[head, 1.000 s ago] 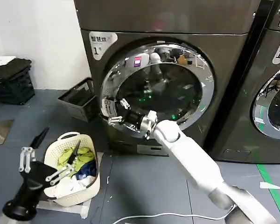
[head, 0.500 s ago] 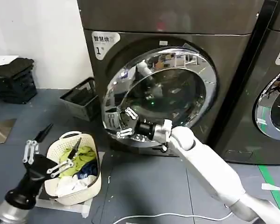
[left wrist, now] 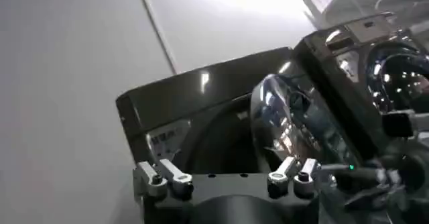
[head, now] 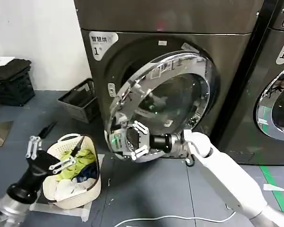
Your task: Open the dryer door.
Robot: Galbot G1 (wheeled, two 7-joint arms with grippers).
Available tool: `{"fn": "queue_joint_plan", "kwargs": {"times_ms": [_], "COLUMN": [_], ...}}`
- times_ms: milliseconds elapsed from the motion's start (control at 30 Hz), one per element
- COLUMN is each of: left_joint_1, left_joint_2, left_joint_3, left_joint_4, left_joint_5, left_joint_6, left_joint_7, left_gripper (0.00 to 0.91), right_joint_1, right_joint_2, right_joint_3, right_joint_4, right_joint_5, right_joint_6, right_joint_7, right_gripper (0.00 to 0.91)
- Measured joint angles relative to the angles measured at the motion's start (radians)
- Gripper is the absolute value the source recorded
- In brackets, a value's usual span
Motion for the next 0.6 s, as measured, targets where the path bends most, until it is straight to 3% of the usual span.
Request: {"fn": "queue_joint_plan", "kwargs": {"times_ms": [600], "left_joint_1": [-0.214], "left_joint_2": [0.119], "left_joint_3": [0.163], "left_joint_4": [0.155], "left_joint_5": [-0.011], "left_joint_6": [0.024], "left_joint_7": [0.020], "left_gripper": [0.907], "right_joint_1": [-0.190], "right_joint_2": [-0.138], "right_joint_3": [0.224], "right_joint_4": [0.133], "right_joint_5": [-0.007], "right_joint_6": [-0.022], "right_joint_7": [-0.129], "right_gripper": [0.907]}}
